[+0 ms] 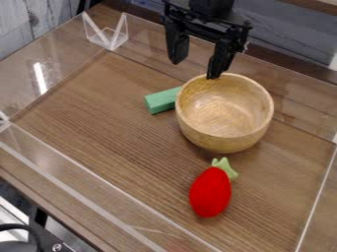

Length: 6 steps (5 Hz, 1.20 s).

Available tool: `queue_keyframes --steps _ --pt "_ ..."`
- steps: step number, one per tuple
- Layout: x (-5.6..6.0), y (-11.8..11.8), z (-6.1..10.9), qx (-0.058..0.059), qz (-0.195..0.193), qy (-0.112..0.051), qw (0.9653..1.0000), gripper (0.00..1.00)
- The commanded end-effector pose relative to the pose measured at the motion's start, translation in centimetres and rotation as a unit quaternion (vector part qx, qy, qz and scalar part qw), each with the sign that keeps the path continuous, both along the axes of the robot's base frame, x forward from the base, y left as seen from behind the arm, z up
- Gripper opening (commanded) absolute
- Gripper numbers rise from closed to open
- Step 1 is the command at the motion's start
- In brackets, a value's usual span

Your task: Move the red object to the left side of the table

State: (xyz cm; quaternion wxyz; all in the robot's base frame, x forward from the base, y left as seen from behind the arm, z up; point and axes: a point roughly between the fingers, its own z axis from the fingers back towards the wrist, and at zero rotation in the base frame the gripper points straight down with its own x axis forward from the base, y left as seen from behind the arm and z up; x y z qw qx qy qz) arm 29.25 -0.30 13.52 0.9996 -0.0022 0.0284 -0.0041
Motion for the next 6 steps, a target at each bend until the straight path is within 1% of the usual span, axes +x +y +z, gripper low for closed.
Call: queue_keyframes --steps 1,2,3,4,5,6 --pt "-1.2 0.4 -1.9 -0.004 -0.015 0.018 0.9997 1.0" --pt "-4.0 0.3 -4.2 -0.012 -0.05 0.034 0.9981 1.0" --pt "-6.3 -0.6 -5.7 -0.014 -0.091 0.029 0.9953 1.0" --pt "-8.4 -2.9 -5.7 -0.016 -0.085 0.021 0.9961 1.0" --pt "-9.8 -5.4 -5.6 -0.02 -0.081 0.009 0.9965 1.0" --pt "-9.0 -6.1 -5.2 -0.026 -0.083 -0.005 0.9962 1.0"
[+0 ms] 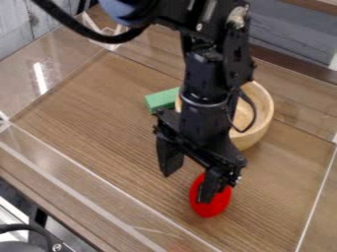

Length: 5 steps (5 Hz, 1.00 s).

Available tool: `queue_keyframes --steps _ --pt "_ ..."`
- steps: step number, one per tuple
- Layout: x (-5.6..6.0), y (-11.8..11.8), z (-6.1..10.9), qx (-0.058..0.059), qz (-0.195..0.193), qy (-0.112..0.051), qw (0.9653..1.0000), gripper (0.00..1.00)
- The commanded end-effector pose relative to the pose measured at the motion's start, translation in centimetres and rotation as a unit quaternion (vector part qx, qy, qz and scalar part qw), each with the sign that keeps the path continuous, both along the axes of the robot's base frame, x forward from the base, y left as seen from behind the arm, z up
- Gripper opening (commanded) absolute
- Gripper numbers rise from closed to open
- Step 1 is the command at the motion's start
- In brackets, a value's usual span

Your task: Move the red object to the left side of the table

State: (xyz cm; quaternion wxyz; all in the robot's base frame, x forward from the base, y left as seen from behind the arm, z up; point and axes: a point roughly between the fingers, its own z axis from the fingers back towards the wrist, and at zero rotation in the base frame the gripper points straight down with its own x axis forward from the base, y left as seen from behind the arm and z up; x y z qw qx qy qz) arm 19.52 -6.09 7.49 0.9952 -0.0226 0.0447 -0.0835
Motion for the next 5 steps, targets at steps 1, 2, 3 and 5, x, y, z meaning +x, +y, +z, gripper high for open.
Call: queue_keyframes --steps 1,2,3,5 --pt "1.6 -0.2 1.1 -0.012 0.001 -0.027 0.9996 1.0" --pt "1.0 -0.7 -0.2 -0.017 -0.002 -0.028 0.9995 1.0" --pt "0.4 -1.3 -1.5 -0.023 -0.007 -0.033 0.9992 1.0" --pt "0.7 -1.7 -3.7 -0.04 -0.044 -0.041 0.9974 1.0"
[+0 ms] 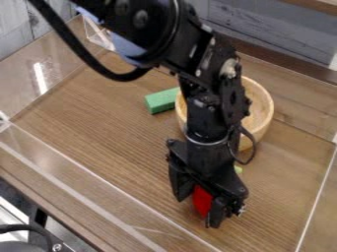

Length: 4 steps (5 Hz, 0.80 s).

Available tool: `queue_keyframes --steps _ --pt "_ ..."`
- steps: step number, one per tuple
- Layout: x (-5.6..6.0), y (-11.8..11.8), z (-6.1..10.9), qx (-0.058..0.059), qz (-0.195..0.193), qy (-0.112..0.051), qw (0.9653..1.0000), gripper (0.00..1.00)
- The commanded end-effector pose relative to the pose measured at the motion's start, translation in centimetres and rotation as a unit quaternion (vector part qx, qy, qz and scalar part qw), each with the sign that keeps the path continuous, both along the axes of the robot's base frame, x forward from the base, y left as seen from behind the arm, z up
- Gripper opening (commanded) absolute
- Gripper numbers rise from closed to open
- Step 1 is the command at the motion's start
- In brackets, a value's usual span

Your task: Move the red object to the left side of the table

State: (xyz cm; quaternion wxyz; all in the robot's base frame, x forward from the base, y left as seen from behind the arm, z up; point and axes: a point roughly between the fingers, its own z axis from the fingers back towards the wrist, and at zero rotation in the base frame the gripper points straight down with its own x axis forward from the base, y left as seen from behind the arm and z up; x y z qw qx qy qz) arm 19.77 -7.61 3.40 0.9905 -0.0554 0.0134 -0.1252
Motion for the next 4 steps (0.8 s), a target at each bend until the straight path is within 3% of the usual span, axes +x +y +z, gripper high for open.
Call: queue_keyframes --steps 1,2,4 --pt "1.3 0.9 0.6 -0.007 0.029 -0.02 0.9994 1.0" --pt "2.0 1.8 0.6 -0.008 0.063 -0.025 0.9977 1.0" --pt "0.2 1.2 1.6 -0.011 0.065 -0.031 0.9973 1.0"
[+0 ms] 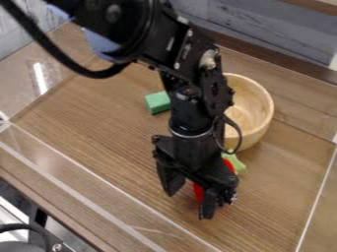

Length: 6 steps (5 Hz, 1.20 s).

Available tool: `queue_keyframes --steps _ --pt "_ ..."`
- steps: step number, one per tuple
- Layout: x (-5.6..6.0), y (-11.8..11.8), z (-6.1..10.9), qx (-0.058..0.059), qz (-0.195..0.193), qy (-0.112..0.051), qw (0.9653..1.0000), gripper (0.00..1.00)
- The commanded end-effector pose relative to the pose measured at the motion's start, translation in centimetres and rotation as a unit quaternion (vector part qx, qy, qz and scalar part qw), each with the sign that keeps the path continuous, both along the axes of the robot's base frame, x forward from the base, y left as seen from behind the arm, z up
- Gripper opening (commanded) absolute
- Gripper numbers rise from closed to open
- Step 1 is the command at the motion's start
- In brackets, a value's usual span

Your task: Move the red object to the left side of the table

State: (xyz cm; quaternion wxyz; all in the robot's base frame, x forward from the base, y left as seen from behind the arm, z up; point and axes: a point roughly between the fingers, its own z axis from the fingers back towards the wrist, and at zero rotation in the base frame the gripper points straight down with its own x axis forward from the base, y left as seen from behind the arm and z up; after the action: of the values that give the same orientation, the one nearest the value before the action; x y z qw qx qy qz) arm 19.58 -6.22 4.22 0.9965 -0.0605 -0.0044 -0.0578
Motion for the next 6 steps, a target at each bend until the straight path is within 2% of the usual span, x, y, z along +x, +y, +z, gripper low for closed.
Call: queue_keyframes --steps 1,2,3,5,6 --pt "0.3 -1.2 2.1 -0.002 -0.008 -0.018 0.9998 1.0" --pt "0.4 -2.1 3.1 -0.002 -0.016 -0.019 0.9997 1.0" --pt "0.5 -2.6 2.5 -0.007 -0.023 -0.014 0.9996 1.0" --pt "0.8 -3.2 1.2 -0.008 -0.026 -0.004 0.9996 1.0" --pt "0.3 -3.9 1.5 -0.009 -0.047 -0.004 0.9989 0.0"
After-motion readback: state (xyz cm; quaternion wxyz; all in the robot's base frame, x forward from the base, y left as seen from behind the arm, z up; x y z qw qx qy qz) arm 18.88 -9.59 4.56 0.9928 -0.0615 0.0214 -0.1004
